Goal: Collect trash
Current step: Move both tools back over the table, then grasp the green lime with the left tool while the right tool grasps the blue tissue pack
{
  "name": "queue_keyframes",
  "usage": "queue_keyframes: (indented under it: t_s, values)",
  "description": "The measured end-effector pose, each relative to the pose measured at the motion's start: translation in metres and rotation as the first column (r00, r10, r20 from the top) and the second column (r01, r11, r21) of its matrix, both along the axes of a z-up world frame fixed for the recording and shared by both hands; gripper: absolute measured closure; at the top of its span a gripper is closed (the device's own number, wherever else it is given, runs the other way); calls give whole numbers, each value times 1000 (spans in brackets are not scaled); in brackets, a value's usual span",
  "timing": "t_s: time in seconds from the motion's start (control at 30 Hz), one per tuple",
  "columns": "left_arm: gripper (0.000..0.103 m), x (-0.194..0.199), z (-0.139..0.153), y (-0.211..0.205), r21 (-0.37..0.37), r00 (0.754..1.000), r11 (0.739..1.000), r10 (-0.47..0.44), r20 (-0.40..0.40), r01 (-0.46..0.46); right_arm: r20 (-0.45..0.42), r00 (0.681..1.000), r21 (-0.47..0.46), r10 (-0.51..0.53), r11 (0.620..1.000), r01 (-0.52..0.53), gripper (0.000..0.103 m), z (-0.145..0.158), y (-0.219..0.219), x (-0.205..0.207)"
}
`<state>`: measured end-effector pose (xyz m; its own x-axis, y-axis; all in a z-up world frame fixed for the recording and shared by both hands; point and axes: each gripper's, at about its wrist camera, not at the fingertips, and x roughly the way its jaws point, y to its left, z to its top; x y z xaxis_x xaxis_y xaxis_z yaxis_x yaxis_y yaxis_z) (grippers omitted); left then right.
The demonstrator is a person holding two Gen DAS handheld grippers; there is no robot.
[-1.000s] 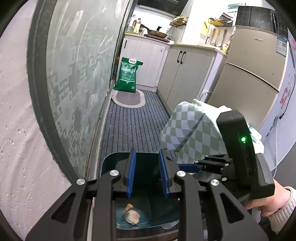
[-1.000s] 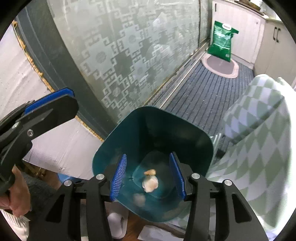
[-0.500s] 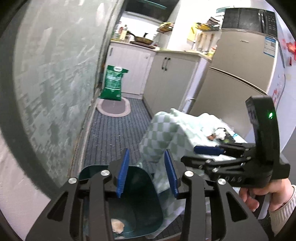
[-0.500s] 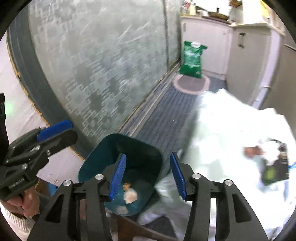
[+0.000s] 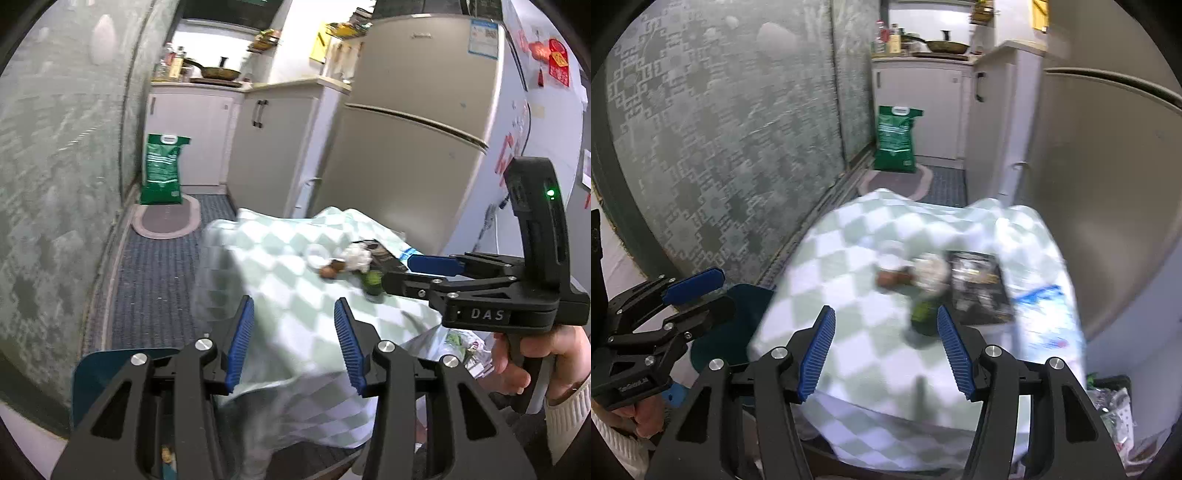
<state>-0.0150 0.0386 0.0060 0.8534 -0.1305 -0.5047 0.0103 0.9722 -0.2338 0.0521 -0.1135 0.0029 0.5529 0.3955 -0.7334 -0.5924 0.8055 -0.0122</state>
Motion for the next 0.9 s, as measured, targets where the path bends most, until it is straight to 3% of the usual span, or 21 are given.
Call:
queue_keyframes:
  t_s: [0.4, 0.9]
  values:
    - [55, 45, -19, -53, 4, 996, 997, -75, -49, 75, -7, 996, 10, -89, 996, 89, 41, -3, -75, 10]
    - [54, 89, -32, -82, 8, 993, 996, -89, -80, 90, -36, 994, 24, -99, 995, 100, 41, -12, -109, 19]
